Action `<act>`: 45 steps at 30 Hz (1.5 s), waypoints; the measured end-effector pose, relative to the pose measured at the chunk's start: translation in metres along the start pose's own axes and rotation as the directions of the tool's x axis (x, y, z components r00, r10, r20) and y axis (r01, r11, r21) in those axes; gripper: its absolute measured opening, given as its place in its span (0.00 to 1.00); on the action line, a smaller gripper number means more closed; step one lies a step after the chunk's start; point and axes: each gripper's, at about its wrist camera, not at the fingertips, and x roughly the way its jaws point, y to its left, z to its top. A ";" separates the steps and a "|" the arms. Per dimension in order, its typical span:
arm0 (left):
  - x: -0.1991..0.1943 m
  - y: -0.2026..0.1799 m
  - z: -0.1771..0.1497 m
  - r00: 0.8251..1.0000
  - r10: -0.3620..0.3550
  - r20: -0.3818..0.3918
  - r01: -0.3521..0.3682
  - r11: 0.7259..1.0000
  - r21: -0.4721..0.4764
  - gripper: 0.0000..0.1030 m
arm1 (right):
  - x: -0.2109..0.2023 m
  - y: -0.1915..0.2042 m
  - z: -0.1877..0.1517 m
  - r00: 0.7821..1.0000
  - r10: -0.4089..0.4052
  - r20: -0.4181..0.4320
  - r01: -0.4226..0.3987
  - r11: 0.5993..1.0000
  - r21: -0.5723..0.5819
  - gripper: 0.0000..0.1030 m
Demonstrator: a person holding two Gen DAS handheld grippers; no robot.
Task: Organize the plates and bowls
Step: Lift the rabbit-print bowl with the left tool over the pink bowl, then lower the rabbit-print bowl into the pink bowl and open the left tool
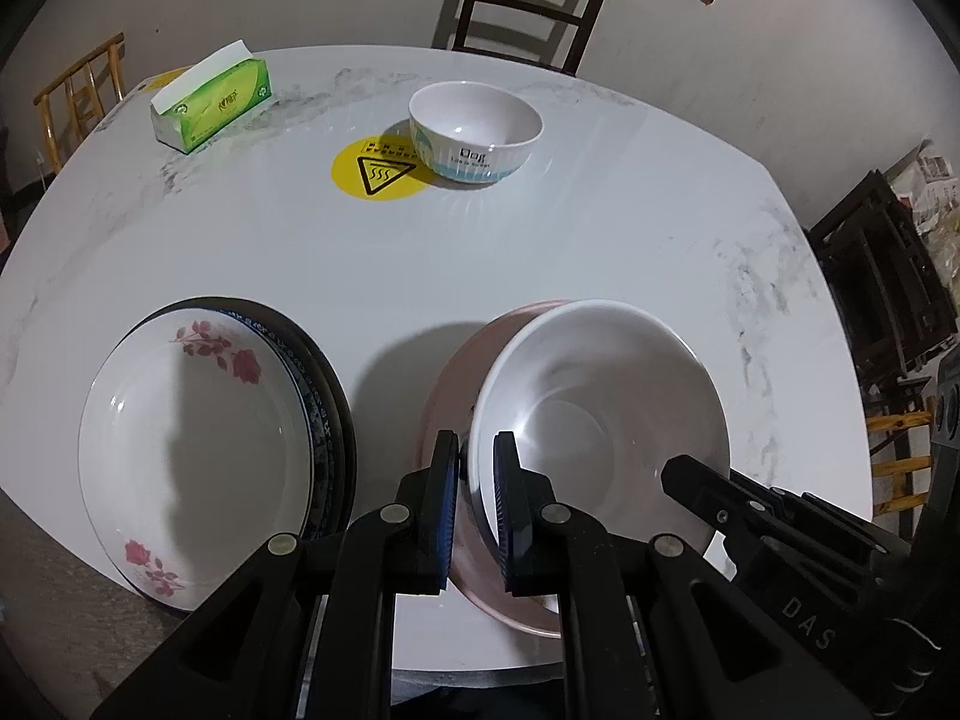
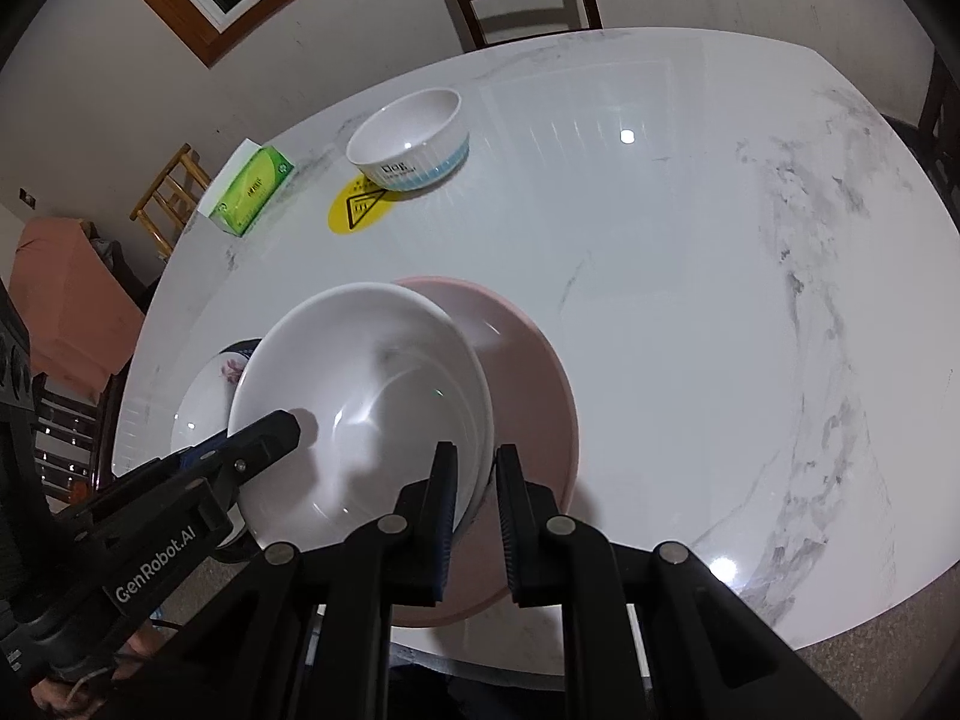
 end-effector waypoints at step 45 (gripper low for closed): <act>0.013 -0.016 -0.002 0.997 0.074 0.017 -0.075 0.993 0.093 0.21 | 0.007 0.012 0.007 0.998 -0.056 0.027 0.057 0.998 -0.037 0.16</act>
